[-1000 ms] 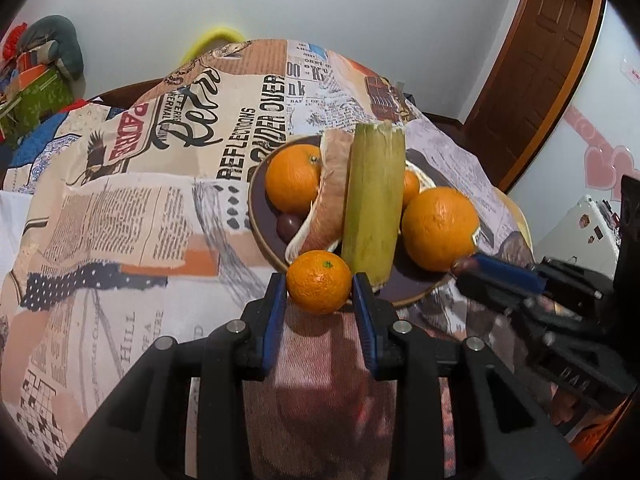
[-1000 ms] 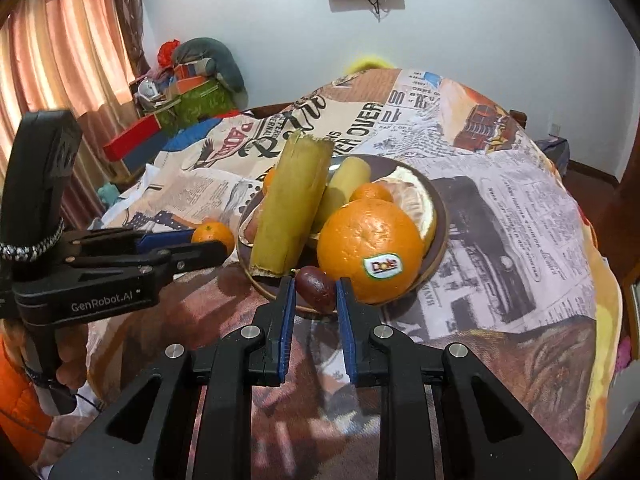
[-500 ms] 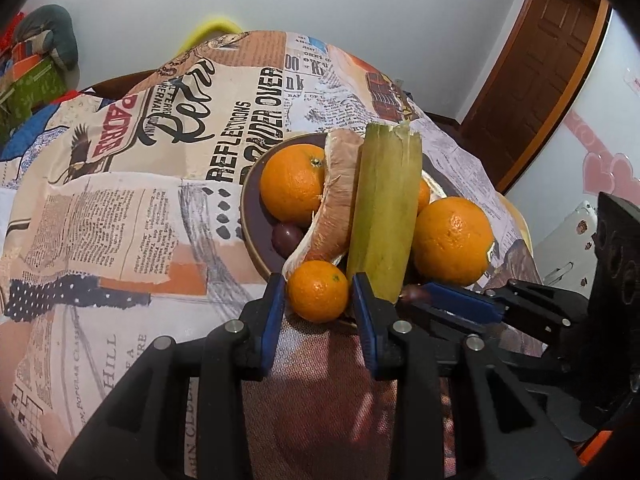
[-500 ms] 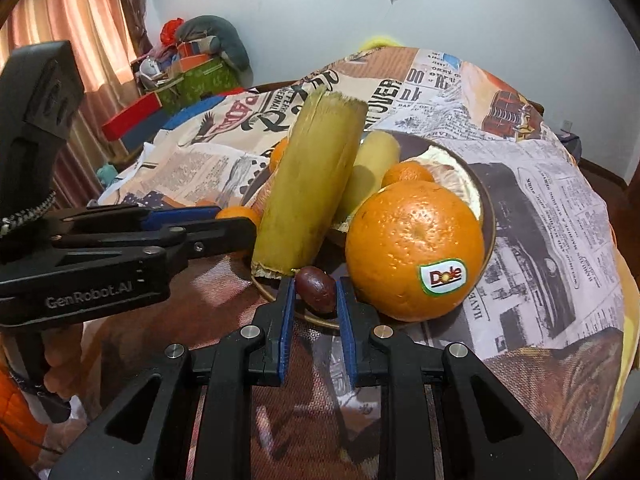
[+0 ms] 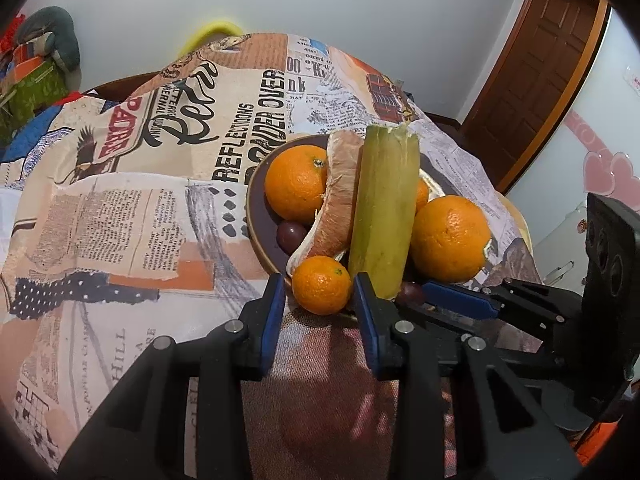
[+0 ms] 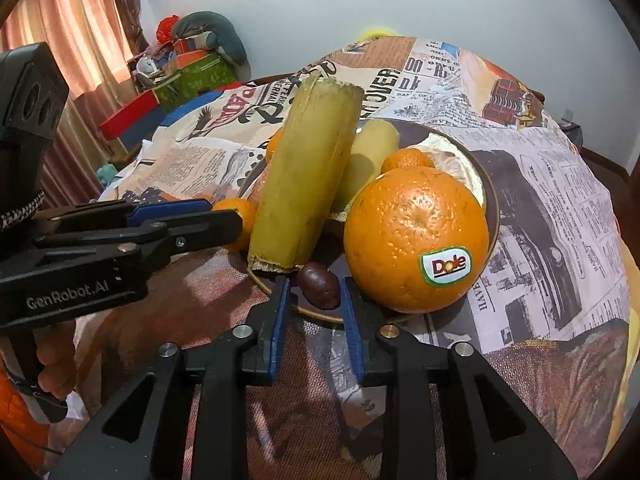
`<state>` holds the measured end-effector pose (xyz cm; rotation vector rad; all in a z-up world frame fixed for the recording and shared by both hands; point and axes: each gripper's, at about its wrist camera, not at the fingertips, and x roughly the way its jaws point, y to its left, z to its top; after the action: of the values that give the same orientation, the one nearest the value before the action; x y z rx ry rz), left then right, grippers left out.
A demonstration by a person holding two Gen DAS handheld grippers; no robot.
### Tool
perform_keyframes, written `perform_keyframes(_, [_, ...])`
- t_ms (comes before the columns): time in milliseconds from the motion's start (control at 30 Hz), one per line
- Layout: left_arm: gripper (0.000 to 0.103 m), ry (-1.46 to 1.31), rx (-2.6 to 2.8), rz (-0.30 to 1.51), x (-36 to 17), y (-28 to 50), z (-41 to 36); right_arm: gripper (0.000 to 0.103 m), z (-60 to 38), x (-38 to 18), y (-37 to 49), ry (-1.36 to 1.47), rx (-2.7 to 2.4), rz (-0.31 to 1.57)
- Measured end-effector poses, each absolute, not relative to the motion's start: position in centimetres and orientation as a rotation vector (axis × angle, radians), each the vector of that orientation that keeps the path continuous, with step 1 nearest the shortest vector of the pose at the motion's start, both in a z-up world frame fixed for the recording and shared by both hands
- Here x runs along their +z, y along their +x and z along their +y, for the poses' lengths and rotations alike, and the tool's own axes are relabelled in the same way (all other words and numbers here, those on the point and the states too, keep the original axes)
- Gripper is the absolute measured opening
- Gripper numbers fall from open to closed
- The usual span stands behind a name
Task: Organize fruits
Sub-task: 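Set the mandarin on the plate with the left tool while the right drops the grape there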
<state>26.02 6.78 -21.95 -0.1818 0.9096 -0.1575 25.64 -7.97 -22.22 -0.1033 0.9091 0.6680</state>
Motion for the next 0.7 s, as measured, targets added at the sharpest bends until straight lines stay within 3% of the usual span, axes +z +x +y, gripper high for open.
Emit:
perform_keyframes(333, [0.035,-0.166,-0.132,0.808,-17.3,22.4,6.4,0.028,-9.6,-18.8,23.4,-0.095,0.643,0.829])
perform_keyframes(700, [0.035,-0.113,-0.122,0.499,-5.9,14.5,5.0,0.029,-14.8,-6.9,17.6,0.0,0.575,0.483])
